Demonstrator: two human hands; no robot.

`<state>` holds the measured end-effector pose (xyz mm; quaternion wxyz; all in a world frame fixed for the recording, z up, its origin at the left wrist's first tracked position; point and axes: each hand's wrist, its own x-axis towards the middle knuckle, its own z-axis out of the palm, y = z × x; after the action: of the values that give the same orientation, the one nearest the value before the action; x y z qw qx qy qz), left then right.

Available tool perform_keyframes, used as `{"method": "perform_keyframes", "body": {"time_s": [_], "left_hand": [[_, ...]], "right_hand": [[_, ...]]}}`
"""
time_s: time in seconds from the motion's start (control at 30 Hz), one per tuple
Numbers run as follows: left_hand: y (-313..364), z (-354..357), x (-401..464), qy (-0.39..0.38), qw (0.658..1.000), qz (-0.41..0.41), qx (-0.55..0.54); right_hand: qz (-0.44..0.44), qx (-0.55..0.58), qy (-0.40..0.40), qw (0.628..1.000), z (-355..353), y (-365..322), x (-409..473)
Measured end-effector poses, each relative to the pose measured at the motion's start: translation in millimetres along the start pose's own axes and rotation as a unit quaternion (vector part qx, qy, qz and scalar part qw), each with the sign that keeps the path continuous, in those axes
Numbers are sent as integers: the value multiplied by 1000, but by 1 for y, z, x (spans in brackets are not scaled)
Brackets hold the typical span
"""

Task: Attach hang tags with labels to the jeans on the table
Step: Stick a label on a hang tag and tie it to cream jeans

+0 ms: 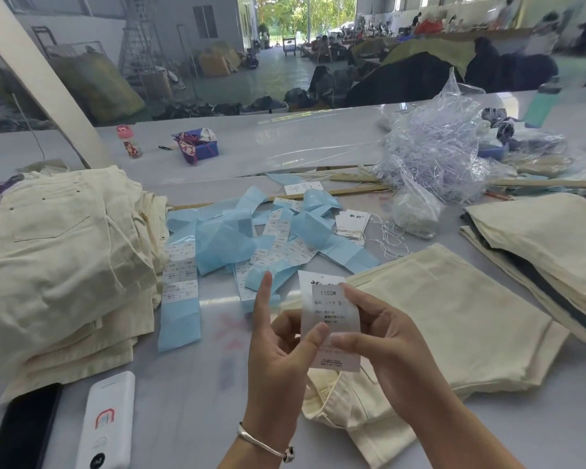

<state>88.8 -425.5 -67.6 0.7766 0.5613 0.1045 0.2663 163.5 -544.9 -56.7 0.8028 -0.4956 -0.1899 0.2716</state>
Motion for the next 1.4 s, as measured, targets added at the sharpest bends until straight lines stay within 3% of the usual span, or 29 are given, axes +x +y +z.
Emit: {"method": "perform_keyframes", "body": {"time_s": [0.17, 0.3, 0.53, 0.77, 1.03, 1.2, 1.27, 1.4], "left_hand": [[-4, 0, -3, -22, 999, -14, -22], [-12, -2, -3, -31, 999, -18, 10], [-32, 2, 18, -71, 986, -134, -70], [-50, 35, 66, -71, 988, -140, 5], [-92, 85, 114, 9, 987, -134, 92], [-129, 102, 137, 144, 962, -122, 195], [-135, 102, 148, 192, 942, -96, 258], [-144, 105, 164, 215, 932, -109, 272]], "right_hand": [[49, 34, 31, 998, 3, -2, 3], [89, 84, 135, 983, -1, -2, 8], [23, 70, 228, 971, -14, -4, 23], [-39, -47, 224, 973, -49, -8, 52], [-5, -40, 191, 981, -117, -7, 101], [9, -200, 229, 953, -192, 10, 141], [20, -279, 255, 926, -229, 13, 164], [34, -440, 259, 859, -283, 14, 217]]}}
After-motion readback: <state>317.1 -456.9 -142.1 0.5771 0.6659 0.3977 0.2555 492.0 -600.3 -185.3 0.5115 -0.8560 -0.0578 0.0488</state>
